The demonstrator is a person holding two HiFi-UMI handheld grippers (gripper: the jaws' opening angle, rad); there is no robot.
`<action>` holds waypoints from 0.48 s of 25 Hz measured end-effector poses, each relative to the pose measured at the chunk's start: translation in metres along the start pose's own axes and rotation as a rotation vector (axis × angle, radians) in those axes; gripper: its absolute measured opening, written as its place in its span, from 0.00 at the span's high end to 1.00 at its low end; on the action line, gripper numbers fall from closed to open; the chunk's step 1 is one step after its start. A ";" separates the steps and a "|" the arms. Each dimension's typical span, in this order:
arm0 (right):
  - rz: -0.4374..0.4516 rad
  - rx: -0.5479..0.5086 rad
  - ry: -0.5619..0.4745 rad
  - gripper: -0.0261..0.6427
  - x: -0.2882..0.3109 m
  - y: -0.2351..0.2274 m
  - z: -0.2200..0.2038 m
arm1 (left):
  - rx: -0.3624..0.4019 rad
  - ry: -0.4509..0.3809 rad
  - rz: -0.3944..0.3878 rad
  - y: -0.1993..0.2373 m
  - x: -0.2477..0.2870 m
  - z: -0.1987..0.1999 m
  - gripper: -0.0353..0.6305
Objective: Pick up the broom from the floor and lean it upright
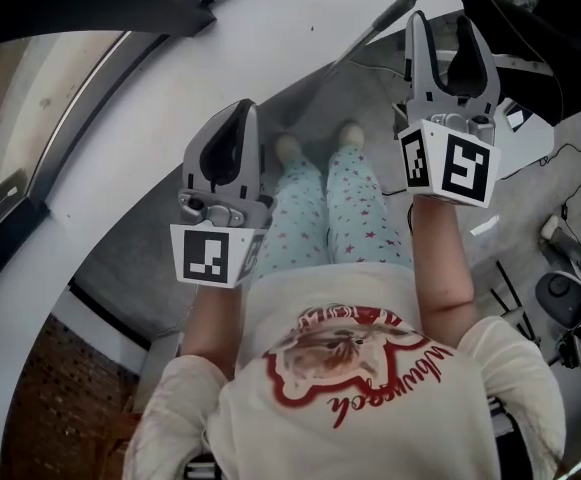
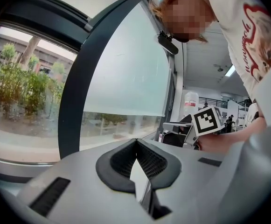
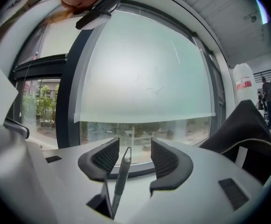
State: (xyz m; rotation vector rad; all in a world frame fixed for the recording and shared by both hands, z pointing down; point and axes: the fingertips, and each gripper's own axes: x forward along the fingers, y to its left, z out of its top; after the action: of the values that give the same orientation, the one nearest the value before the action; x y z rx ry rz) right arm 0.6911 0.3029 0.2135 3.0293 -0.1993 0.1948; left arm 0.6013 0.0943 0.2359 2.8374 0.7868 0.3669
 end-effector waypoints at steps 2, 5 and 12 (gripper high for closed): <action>0.030 -0.012 -0.011 0.65 -0.005 0.006 0.008 | -0.006 -0.007 -0.003 -0.001 0.001 0.004 0.91; 0.085 -0.030 0.014 0.65 -0.017 0.019 0.008 | -0.001 -0.015 -0.022 -0.005 0.002 0.011 0.91; 0.237 -0.004 0.053 0.92 -0.072 0.059 0.021 | 0.026 -0.068 -0.101 -0.034 -0.007 0.043 0.91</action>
State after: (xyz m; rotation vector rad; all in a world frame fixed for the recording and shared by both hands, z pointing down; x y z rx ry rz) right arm 0.6150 0.2517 0.1889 2.9851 -0.5539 0.2924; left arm 0.5913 0.1154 0.1858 2.8038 0.9224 0.2467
